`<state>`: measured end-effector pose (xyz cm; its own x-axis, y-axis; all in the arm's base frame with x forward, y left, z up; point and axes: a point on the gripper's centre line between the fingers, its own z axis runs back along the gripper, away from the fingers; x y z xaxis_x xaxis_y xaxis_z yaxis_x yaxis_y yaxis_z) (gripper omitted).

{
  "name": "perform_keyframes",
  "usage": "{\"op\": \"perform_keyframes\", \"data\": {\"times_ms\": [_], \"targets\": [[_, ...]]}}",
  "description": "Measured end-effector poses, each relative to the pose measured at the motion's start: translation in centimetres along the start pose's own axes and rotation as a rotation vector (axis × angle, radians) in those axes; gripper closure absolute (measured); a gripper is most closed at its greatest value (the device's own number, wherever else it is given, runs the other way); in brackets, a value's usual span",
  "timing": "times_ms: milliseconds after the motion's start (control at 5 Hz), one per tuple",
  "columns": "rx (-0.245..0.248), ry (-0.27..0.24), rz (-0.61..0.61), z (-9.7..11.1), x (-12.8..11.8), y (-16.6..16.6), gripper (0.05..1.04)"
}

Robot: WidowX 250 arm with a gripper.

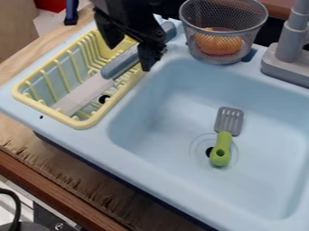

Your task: Move blue object to lower part of the sink

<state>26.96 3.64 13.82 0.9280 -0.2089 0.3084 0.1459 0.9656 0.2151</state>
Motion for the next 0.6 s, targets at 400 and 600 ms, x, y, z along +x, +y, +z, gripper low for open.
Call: {"op": "perform_keyframes", "data": {"times_ms": [400,600], "targets": [[-0.085,-0.058,-0.244,-1.6,1.3,0.2,0.086],[-0.149,-0.077,-0.256,-2.2,1.6,0.5,0.086]]}}
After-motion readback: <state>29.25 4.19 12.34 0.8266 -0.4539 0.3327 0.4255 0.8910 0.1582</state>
